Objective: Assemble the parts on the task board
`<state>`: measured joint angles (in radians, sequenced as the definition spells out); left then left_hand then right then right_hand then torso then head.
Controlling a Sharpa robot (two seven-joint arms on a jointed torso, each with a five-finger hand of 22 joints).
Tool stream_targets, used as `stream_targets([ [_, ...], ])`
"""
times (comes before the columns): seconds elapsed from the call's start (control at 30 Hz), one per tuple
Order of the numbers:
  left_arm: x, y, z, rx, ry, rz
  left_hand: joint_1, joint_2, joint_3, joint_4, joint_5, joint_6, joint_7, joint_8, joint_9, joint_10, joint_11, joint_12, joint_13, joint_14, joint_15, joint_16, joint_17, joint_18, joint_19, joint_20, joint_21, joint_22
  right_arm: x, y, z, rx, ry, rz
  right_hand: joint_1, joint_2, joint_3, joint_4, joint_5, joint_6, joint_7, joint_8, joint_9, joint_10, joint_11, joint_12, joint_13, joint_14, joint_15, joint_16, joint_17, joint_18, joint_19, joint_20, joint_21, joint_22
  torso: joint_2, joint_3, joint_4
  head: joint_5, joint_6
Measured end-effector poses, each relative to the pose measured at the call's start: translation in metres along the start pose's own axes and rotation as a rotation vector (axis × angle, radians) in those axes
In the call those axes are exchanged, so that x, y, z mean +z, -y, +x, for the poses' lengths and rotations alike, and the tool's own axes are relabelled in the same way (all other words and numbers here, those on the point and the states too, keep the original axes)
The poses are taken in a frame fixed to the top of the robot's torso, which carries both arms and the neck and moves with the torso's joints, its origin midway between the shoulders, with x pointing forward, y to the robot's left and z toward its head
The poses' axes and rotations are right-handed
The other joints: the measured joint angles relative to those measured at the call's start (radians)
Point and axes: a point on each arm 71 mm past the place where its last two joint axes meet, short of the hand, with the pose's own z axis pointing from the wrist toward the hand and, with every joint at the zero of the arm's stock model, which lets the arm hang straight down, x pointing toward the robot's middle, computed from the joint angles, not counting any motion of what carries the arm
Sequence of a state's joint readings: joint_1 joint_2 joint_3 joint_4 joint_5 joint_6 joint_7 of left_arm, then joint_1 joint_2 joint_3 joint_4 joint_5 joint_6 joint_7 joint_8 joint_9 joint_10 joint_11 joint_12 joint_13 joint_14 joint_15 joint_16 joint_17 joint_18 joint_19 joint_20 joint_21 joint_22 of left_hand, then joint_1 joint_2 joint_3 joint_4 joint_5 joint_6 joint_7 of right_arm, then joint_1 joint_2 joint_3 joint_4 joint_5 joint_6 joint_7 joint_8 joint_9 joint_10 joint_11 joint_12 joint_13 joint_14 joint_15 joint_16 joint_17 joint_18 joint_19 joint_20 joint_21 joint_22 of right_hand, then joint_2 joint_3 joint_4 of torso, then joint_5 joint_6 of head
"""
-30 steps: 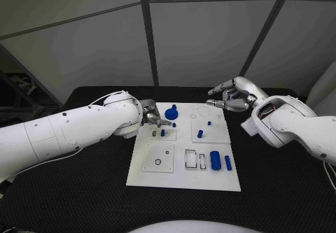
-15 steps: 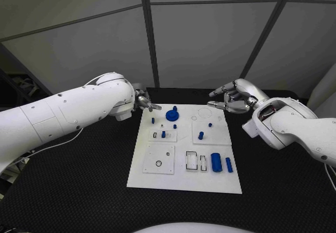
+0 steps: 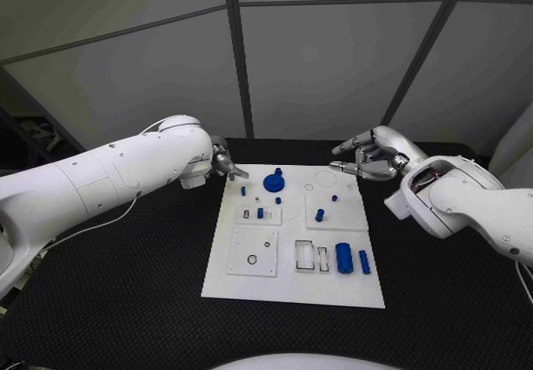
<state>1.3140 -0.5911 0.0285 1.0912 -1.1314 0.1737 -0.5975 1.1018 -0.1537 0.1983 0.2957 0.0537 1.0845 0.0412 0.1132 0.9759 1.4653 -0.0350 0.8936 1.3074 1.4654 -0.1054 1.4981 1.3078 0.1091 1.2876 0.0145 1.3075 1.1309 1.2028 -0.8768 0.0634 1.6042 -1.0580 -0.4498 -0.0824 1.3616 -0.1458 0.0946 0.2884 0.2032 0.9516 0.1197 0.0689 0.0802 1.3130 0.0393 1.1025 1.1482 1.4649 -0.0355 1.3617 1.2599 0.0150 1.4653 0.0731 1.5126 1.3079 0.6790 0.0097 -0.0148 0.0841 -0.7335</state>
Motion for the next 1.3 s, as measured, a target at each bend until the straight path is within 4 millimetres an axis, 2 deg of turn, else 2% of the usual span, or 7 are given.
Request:
stream_targets([
  [0.37, 0.008, 0.001, 0.009, 0.034, -0.043, -0.01, 0.0, 0.0, -0.004, -0.002, 0.0, 0.007, 0.0, -0.004, -0.006, 0.0, 0.0, 0.0, 0.0, 0.0, 0.0, 0.0, 0.0, 0.0, 0.0, 0.0, -0.004, -0.001, 0.001, 0.0, 0.001, 0.0, -0.002, 0.0, 0.0, 0.0, 0.0, 0.0, 0.0, 0.0, 0.0, 0.0, -0.001, 0.0, 0.0, 0.0, 0.0, 0.0, 0.0, 0.0, 0.0, 0.0, 0.0, 0.0, 0.0, 0.0, 0.0, 0.0003, -0.0021, 0.001, -0.003],
  [0.87, 0.011, 0.007, 0.015, 0.051, -0.073, 0.007, -0.005, -0.005, -0.007, 0.001, 0.0, 0.015, 0.0, -0.008, -0.016, 0.0, 0.0, -0.004, 0.001, 0.0, 0.0, 0.0, 0.0, 0.0, 0.0, 0.0, -0.004, -0.001, 0.002, -0.002, 0.003, -0.001, -0.006, -0.003, 0.0, 0.0, 0.0, 0.0, 0.0, 0.0, 0.0, 0.0, -0.001, 0.0, 0.0, 0.0, 0.0, 0.0, 0.0, 0.0, 0.0, 0.0, 0.0, 0.0, 0.0, 0.0, -0.001, 0.0011, -0.0012, -0.003, -0.006],
  [1.07, 0.013, 0.007, 0.017, 0.054, -0.083, 0.01, 0.01, 0.01, -0.004, -0.002, 0.0, 0.022, 0.0, -0.012, -0.021, 0.0, 0.0, -0.004, 0.001, 0.0, 0.0, 0.0, 0.0, 0.0, 0.0, 0.0, -0.004, 0.001, 0.002, -0.002, 0.003, -0.001, -0.007, -0.004, 0.0, 0.0, 0.0, 0.0, 0.0, 0.0, 0.0, 0.0, -0.001, 0.0, 0.0, 0.0, 0.0, 0.0, 0.0, 0.0, 0.0, 0.0, 0.0, 0.0, 0.0, 0.0, -0.001, 0.0012, -0.0012, -0.002, -0.009],
  [1.3, 0.014, 0.009, 0.02, 0.057, -0.093, 0.016, 0.016, 0.016, 0.001, -0.007, 0.0, 0.025, -0.004, -0.012, -0.026, 0.0, 0.0, -0.004, 0.001, 0.0, 0.0, 0.0, 0.0, 0.0, 0.0, 0.0, -0.004, 0.002, 0.003, -0.003, 0.004, -0.001, -0.009, -0.006, 0.0, 0.0, 0.0, 0.0, 0.0, 0.0, 0.0, 0.0, -0.001, 0.0, 0.0, 0.0, 0.0, 0.0, 0.0, 0.0, 0.0, 0.0, 0.0, 0.0, 0.0, 0.0, -0.001, 0.0011, -0.0003, -0.002, -0.011],
])
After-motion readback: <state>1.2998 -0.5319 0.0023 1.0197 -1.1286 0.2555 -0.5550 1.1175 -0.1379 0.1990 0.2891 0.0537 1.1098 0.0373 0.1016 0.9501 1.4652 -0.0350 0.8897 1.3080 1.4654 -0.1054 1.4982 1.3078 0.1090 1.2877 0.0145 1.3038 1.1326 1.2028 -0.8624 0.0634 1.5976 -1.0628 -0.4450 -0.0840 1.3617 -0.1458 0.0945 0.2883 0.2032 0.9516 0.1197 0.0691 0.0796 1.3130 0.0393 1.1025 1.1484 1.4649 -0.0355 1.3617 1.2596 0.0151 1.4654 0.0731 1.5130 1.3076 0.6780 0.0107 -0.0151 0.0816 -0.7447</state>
